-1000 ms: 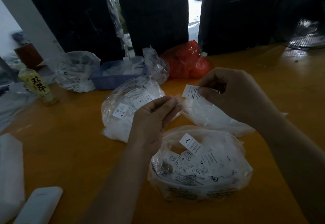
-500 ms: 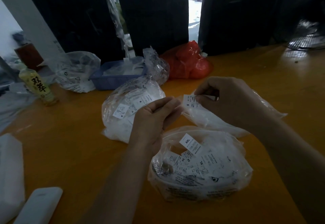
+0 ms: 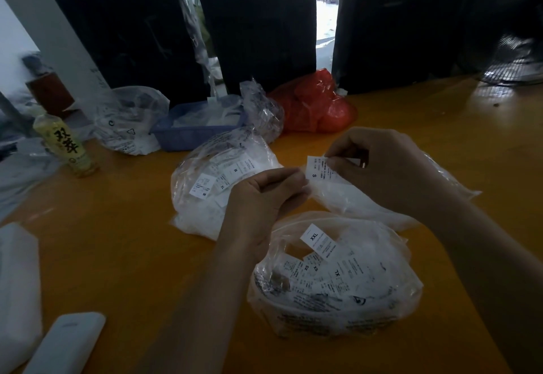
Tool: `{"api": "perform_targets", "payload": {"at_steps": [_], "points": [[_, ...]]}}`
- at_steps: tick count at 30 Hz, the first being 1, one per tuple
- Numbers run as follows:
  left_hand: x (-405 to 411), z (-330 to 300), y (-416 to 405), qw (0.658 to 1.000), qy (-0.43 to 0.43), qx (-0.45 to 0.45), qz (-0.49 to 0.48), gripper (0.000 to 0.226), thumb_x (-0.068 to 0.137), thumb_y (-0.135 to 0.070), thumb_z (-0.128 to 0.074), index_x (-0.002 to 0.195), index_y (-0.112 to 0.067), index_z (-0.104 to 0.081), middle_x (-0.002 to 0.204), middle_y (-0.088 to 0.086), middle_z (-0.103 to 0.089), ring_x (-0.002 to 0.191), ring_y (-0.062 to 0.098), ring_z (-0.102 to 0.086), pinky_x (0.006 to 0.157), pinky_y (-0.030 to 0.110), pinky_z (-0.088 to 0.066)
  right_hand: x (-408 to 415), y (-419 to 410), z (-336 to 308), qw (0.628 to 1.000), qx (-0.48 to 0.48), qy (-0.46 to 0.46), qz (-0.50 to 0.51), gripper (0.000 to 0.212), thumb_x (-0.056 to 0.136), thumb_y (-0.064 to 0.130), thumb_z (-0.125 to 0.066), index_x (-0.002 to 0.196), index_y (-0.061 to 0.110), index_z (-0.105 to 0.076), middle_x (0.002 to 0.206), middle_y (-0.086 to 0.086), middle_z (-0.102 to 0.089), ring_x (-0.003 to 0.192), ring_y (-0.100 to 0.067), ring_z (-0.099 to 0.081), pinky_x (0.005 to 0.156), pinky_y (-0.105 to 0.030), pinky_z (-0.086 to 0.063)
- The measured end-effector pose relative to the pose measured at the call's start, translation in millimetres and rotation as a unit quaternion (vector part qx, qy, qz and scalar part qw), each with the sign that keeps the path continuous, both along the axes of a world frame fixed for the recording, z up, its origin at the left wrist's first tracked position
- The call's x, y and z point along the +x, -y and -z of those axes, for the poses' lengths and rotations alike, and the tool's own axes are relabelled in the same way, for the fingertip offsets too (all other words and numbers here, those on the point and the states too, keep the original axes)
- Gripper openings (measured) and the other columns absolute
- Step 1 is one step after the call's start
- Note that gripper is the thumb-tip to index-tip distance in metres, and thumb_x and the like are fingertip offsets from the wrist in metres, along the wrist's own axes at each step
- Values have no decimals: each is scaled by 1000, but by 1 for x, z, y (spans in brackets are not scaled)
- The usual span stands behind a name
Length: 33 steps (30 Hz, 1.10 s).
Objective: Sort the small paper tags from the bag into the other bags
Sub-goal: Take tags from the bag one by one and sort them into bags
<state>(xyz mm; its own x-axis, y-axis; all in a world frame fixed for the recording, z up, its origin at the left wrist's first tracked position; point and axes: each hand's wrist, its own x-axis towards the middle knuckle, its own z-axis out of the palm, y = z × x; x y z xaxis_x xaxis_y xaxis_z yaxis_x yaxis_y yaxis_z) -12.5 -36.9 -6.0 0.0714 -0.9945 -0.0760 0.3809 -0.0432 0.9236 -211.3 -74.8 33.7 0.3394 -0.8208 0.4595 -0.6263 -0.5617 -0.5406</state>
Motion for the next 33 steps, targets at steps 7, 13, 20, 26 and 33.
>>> {"api": "perform_targets", "payload": {"at_steps": [7,13,20,26,33], "points": [[0,-3,-1,1000,3,-11,4,29,68,-25,-85,94,-14,-84,104,16,-80,98,26,-78,78,23,-61,-1,0,-1,999,-25,17,13,12,92,21,-73,94,31,-67,82,24,-63,88,15,-59,68,1,-42],[1,-3,0,999,-39,0,10,27,70,-10,-81,97,-7,-81,106,20,-78,100,27,-78,78,24,-62,-1,0,-2,999,-27,16,10,15,92,22,-73,93,35,-65,82,24,-63,86,14,-59,68,0,-42],[3,-4,1,998,-64,3,15,45,70,-8,-78,113,1,-70,108,20,-78,101,27,-77,80,26,-63,-2,0,-2,999,-25,16,12,15,92,22,-73,93,35,-66,82,24,-64,86,12,-60,69,-1,-43],[3,-4,3,998,-62,0,17,44,71,-7,-78,113,0,-70,109,19,-78,101,27,-77,79,25,-62,-2,0,-3,999,-31,16,14,15,92,22,-72,91,35,-64,81,25,-62,83,15,-59,66,0,-42],[6,-2,5,998,-64,-9,24,42,72,-6,-77,113,0,-70,111,18,-78,101,26,-77,80,26,-62,-4,1,-3,1000,-17,-3,14,9,93,25,-70,94,34,-66,84,23,-64,86,10,-60,67,-2,-44]]}}
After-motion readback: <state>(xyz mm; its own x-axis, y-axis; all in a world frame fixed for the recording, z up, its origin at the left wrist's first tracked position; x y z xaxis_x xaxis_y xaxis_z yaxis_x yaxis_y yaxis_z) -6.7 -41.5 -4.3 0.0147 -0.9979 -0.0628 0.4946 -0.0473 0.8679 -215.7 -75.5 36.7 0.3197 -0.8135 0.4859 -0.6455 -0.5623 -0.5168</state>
